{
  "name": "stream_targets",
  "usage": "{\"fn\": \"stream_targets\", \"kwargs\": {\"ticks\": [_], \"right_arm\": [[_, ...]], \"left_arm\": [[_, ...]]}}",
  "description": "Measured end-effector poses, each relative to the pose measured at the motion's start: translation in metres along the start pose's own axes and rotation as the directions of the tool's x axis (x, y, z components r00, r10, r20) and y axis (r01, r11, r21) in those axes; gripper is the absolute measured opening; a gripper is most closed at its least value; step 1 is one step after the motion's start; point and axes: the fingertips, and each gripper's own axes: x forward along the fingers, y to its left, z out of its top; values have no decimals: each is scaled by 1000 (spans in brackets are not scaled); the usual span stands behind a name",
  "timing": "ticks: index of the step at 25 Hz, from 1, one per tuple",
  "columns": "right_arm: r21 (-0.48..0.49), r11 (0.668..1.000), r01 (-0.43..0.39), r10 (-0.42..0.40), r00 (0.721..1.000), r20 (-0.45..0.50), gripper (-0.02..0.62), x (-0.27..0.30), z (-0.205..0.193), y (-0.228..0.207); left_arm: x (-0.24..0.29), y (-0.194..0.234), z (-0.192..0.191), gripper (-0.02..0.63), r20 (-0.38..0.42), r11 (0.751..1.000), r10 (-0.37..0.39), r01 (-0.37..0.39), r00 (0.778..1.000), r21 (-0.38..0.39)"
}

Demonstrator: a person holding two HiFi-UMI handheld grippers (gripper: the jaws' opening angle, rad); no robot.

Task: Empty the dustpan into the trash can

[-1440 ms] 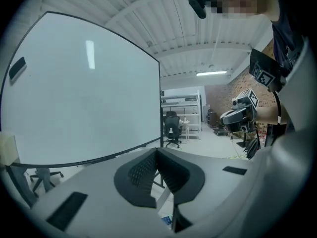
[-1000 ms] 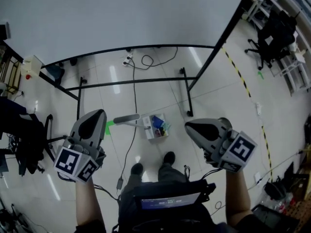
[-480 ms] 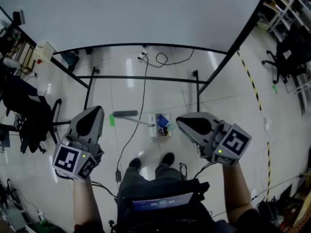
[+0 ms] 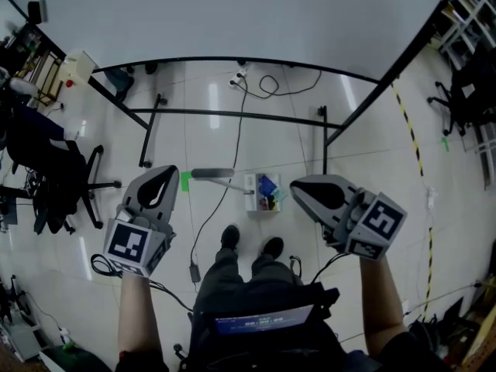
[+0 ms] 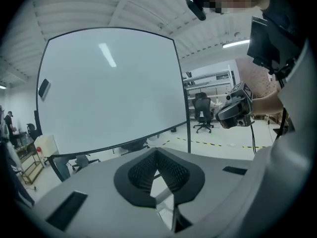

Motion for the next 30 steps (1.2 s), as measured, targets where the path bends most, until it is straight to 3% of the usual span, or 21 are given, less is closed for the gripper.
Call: {"fn": "stream_targets", "kwargs": {"ticks": [6,11,13,15,16,24,30], "right_arm": [[-3,997,78,-78,997,-14,18,33,7,7],[13,990,142,-142,989,-40,18,58,2,8],[33,986,164,-163,986,-42,18,66,-3,6],[49,983,176,-174,984,-46,18,74,-7,6],[53,982,181,-178,983,-50,18,79,-9,6],[81,968,240,-234,969,-75,18,86,-9,2],[108,955,276,-263,957,-125,18,89,-25,3]], "left_arm": [[20,21,-36,0,14,992,-103,101,995,78],[41,30,-74,73,-16,966,-236,236,972,103],[49,28,-89,141,-43,949,-286,289,957,121],[55,24,-105,267,-80,929,-342,349,936,124],[58,22,-113,288,-96,919,-363,373,927,124],[82,1,-195,304,-263,841,-442,498,858,212],[100,-8,-218,304,-250,821,-492,540,834,185]]}}
